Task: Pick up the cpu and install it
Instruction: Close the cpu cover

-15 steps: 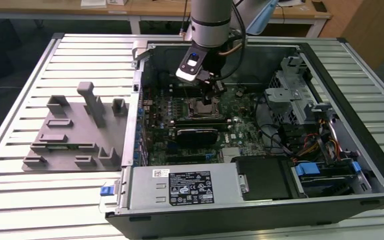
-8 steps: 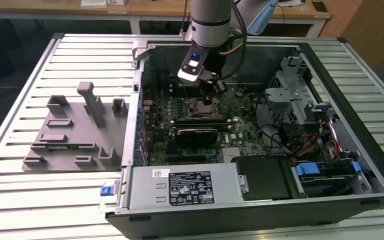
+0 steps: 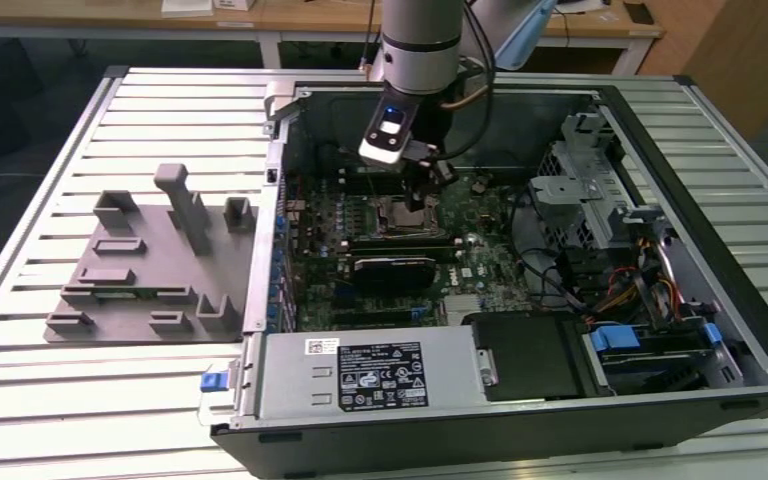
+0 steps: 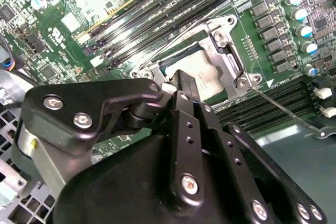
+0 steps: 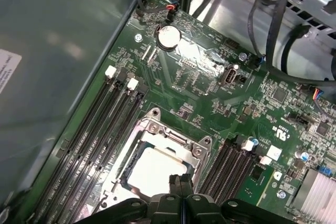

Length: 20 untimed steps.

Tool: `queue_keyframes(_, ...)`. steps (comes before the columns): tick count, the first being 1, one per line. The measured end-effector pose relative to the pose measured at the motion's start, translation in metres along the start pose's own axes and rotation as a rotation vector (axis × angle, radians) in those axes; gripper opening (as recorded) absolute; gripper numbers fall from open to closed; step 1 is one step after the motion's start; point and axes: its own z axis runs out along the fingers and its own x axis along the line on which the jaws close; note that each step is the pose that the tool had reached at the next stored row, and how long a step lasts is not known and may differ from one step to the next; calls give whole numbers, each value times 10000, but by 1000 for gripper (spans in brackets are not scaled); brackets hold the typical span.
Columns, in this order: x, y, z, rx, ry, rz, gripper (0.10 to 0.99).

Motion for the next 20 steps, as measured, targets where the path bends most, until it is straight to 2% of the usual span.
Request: queue_keyframes(20,0,0,0,-30,-162,-1124,106)
